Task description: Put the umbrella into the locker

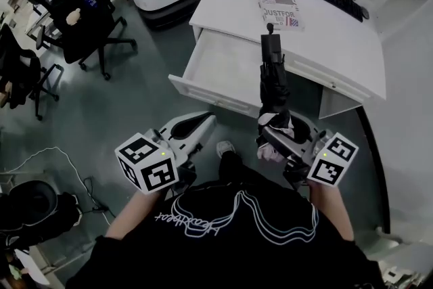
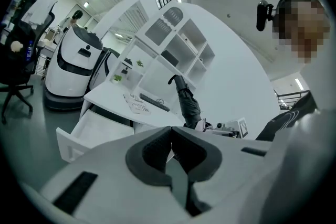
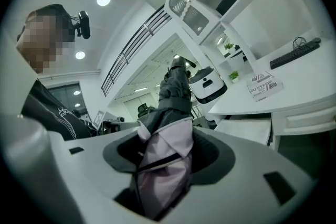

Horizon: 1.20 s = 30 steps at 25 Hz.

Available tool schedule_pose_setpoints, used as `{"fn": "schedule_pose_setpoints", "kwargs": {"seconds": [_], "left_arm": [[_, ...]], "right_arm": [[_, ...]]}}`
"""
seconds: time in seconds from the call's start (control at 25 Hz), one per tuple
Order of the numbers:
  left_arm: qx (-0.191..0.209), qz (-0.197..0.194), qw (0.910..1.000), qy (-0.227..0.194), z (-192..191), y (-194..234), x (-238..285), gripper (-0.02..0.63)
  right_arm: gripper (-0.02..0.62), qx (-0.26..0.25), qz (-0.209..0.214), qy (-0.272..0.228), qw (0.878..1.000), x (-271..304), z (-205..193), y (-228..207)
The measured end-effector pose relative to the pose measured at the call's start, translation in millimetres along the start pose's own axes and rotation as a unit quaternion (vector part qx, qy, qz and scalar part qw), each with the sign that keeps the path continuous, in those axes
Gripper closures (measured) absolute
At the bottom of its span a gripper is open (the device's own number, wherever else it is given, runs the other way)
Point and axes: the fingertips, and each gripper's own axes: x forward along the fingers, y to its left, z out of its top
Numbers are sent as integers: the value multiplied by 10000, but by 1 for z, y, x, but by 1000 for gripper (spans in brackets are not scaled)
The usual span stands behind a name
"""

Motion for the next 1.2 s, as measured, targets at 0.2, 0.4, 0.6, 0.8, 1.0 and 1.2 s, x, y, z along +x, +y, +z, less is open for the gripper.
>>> {"fn": "schedule_pose_setpoints", "kwargs": {"seconds": [0.2, 0.4, 0.6, 0.8, 1.0, 1.2], "left_arm": [[-128, 181, 9997, 103, 19, 34, 38, 601], [-179, 438, 9988, 108, 41, 62, 65, 601], [-420, 679, 9968, 40, 51, 89, 81, 601], [-542, 966, 9938, -59, 57, 113, 87, 601], [-645, 1227, 9902, -162, 57, 134, 82, 601], [-823, 1460, 9856, -218, 52, 157, 72, 601]], "right_arm": [[353, 93, 62, 297, 9995, 25, 16, -47], [353, 25, 133, 669, 9977, 48, 26, -86], [353, 7, 196, 963, 9952, 71, 30, -116], [354, -314, 270, 1330, 9903, 94, 26, -140], [354, -446, 315, 1689, 9841, 117, 12, -155], [354, -543, 319, 2194, 9736, 140, -12, -167]]}}
